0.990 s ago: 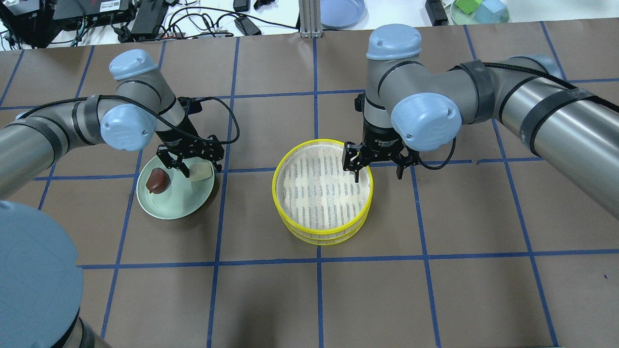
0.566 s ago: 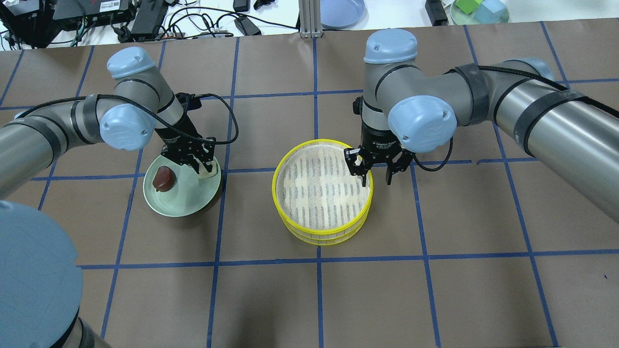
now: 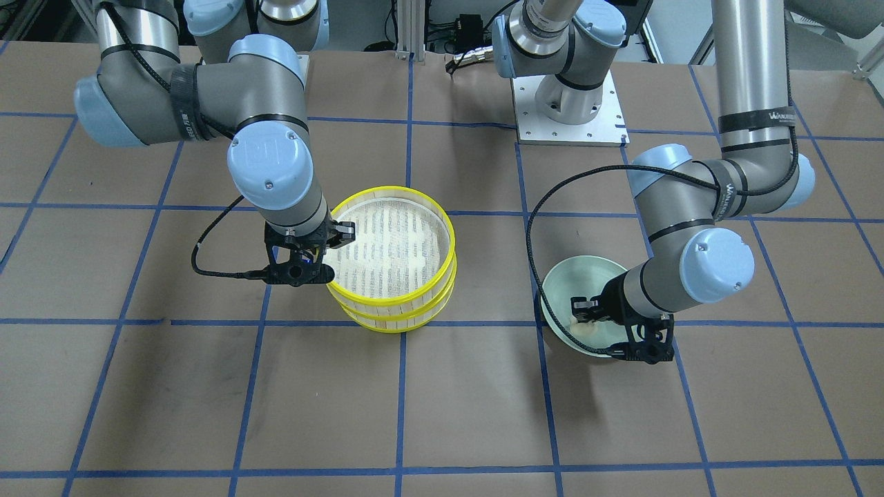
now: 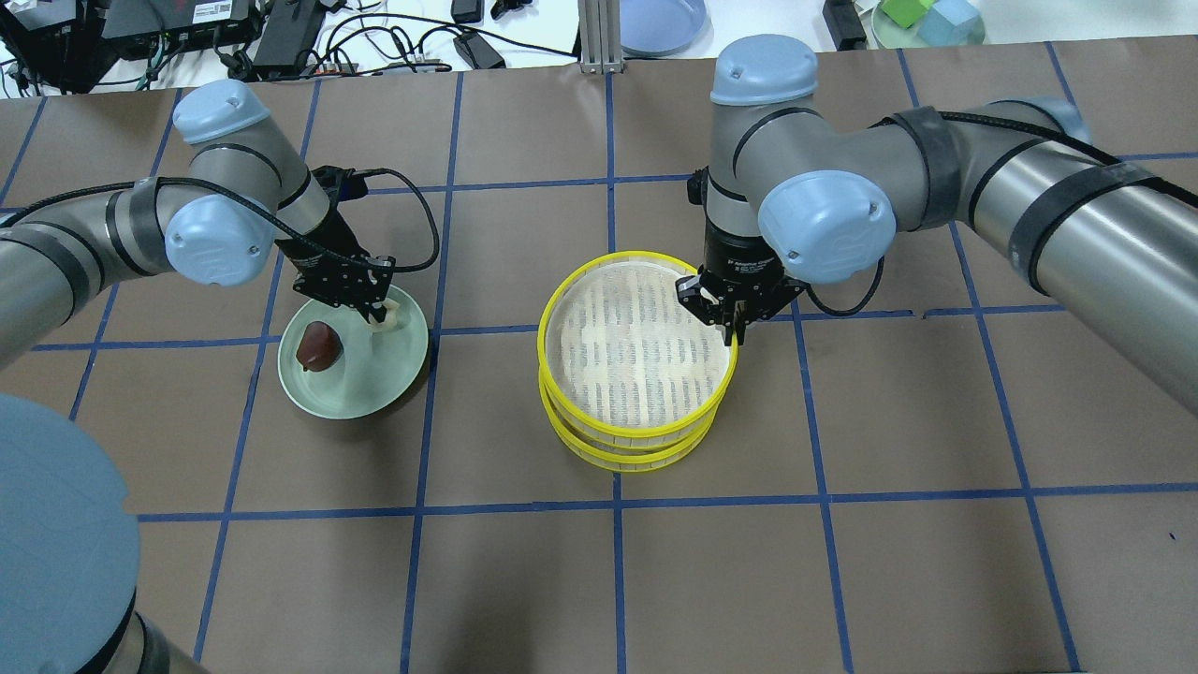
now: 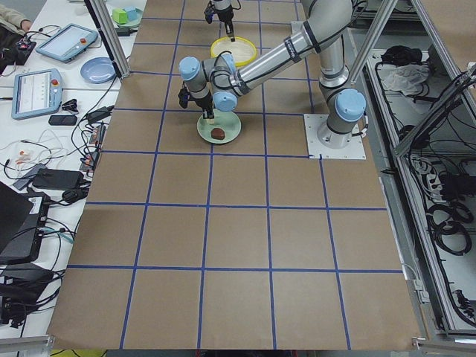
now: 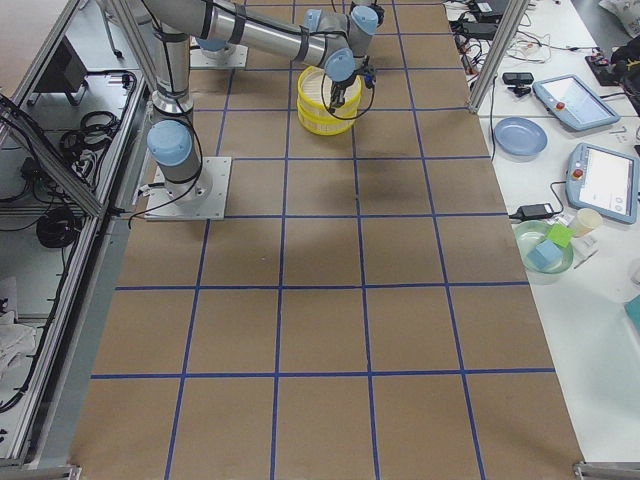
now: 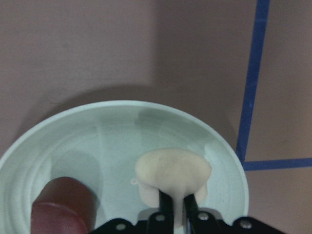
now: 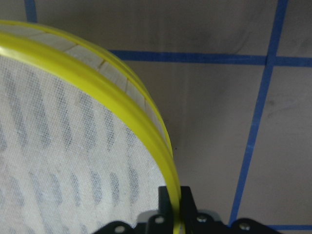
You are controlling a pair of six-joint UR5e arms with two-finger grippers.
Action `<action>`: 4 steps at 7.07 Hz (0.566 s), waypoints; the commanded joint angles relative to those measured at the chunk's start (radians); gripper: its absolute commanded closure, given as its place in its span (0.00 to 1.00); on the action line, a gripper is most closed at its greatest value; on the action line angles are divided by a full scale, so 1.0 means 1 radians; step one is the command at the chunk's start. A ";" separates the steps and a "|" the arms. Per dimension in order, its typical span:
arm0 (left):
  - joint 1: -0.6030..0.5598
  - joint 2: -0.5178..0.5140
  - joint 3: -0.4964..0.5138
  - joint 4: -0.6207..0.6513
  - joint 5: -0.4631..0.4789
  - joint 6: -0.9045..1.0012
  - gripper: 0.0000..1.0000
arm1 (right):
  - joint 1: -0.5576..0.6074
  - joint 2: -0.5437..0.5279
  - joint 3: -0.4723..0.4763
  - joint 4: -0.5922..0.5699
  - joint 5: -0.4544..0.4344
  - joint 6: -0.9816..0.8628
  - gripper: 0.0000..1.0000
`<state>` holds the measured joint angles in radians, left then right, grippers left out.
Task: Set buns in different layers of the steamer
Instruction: 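Lift the top tier aside with the right gripper while the left places the bun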
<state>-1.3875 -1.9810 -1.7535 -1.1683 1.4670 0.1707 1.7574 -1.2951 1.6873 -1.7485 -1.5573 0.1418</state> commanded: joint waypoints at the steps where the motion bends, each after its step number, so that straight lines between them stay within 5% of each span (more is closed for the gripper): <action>1: 0.003 0.065 0.009 -0.036 -0.001 0.001 1.00 | -0.047 -0.059 -0.087 0.079 -0.009 -0.016 0.86; 4: -0.117 0.178 0.058 -0.082 -0.013 -0.096 1.00 | -0.189 -0.188 -0.147 0.272 -0.013 -0.224 0.84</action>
<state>-1.4384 -1.8408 -1.7101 -1.2444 1.4589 0.1375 1.6326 -1.4377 1.5531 -1.5385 -1.5648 0.0073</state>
